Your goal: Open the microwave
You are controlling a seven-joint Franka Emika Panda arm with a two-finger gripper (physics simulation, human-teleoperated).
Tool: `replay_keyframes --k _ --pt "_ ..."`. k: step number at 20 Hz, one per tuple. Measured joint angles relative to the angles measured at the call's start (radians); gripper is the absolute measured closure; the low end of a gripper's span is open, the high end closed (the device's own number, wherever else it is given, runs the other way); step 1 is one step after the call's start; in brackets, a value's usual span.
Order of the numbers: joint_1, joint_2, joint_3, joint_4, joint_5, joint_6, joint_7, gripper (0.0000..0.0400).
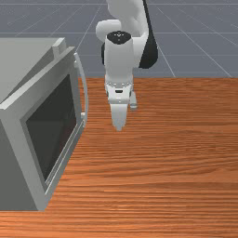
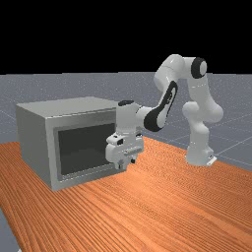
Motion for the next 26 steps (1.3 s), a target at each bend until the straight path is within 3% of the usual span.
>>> replay_keyframes --k 1,2,3,4,6,7,8,9,11,13,15,26 --pt "0.000 0.000 0.000 0.000 0.000 0.000 0.000 0.0151" --pt "0.000 0.000 0.000 0.000 0.000 0.000 0.000 0.0242" --pt "0.002 -0.004 -0.003 -0.006 0.003 0.000 0.018 0.0147" --pt "0.003 -0.007 -0.005 -0.009 0.005 0.000 0.030 0.0089" --pt "0.003 -0.010 -0.007 -0.013 0.007 0.000 0.040 0.0033" --pt "0.019 -0.122 -0.042 -0.178 0.006 0.028 0.239 0.0175" --pt "0.022 -0.208 -0.075 -0.285 0.010 0.032 0.440 0.0262" --pt "0.022 -0.257 -0.101 -0.344 0.020 0.028 0.648 0.0315" --pt "0.033 -0.298 -0.128 -0.387 0.053 0.014 1.069 0.0368" --pt "0.063 -0.316 -0.136 -0.399 0.088 0.007 1.314 0.0388" --pt "0.067 -0.319 -0.147 -0.413 0.110 0.004 1.401 0.0396" --pt "0.105 -0.353 -0.187 -0.443 0.118 0.000 1.453 0.0400"
